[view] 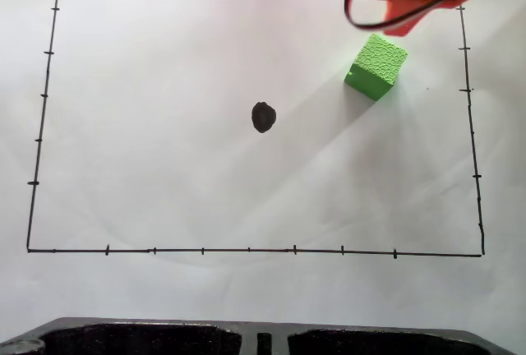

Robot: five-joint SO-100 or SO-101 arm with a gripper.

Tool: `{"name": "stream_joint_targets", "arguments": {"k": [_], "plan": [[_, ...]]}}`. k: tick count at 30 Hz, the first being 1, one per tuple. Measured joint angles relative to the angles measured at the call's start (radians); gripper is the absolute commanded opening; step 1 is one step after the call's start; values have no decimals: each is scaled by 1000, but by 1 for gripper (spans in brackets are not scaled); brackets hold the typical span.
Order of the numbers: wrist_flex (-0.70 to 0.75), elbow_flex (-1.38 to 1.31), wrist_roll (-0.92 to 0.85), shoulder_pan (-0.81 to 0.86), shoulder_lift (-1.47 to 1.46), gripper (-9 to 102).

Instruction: Grasp the colored block, Place it on the black dot, and then return the arm to the default position.

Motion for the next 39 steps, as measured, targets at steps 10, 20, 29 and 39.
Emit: {"name": "stream_joint_targets", "arguments": {"k": [10,20,29,39], "plan": [[21,-2,98,-44,-66,40],[-15,-2,155,-103,-169,41],[-66,-17,190,-117,-270,40],[-66,-17,190,-109,-304,40]]}}
